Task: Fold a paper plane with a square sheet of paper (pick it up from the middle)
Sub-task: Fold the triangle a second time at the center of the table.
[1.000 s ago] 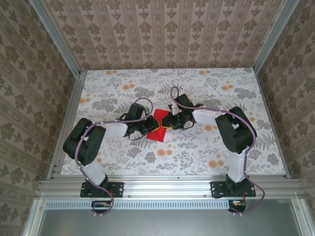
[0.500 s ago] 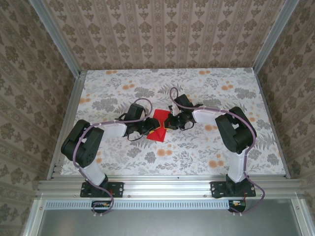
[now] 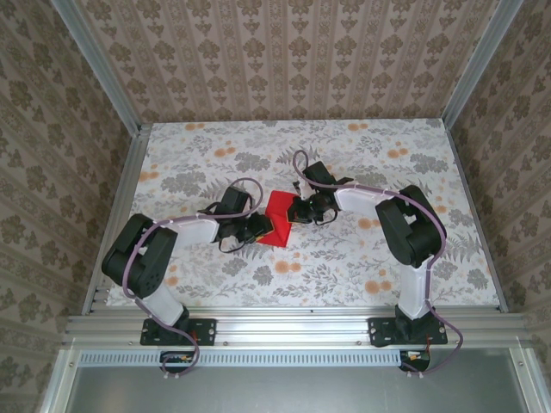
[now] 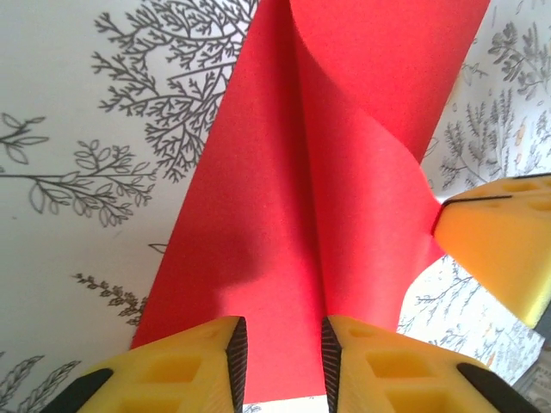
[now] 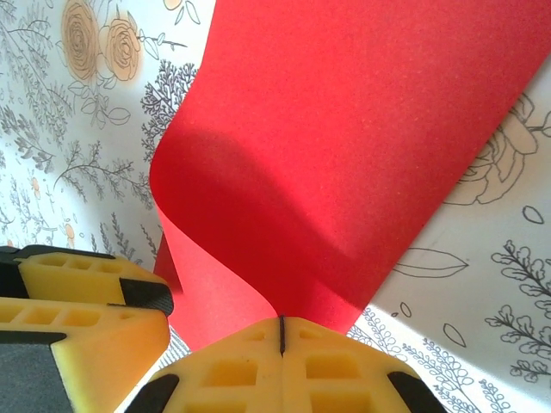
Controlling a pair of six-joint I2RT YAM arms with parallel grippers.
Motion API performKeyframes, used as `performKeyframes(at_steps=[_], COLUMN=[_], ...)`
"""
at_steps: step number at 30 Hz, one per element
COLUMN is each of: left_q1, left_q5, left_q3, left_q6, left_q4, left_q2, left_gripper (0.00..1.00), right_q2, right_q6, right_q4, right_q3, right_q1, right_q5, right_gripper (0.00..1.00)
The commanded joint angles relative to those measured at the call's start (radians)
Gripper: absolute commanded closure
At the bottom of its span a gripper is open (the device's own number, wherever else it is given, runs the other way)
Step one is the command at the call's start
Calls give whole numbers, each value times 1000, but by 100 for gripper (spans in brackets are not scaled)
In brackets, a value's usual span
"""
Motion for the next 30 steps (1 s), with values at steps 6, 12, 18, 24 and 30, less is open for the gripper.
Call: performKeyframes(at_steps=[6, 12, 18, 24, 30], left_q1=[6, 4, 4, 2, 3], left_q5=[-13, -11, -11, -5, -5], left_q3=[28, 35, 49, 56, 59], left_q6=[51, 59, 77, 83, 89], left_q4=[-70, -79, -106, -121, -134], left_q2=[25, 32, 36, 45, 55], left_gripper=[75, 77, 79, 81, 82], right_q2=[45, 63, 76, 85, 98], right_q6=[-49, -66, -75, -78, -83], right_q4=[-52, -70, -81, -80, -91], right_q3=[55, 73, 91, 98, 112], right_q1=[5, 5, 5, 5, 6], right_q5=[31, 53, 70, 67, 72], right_gripper=[97, 97, 96, 95, 95])
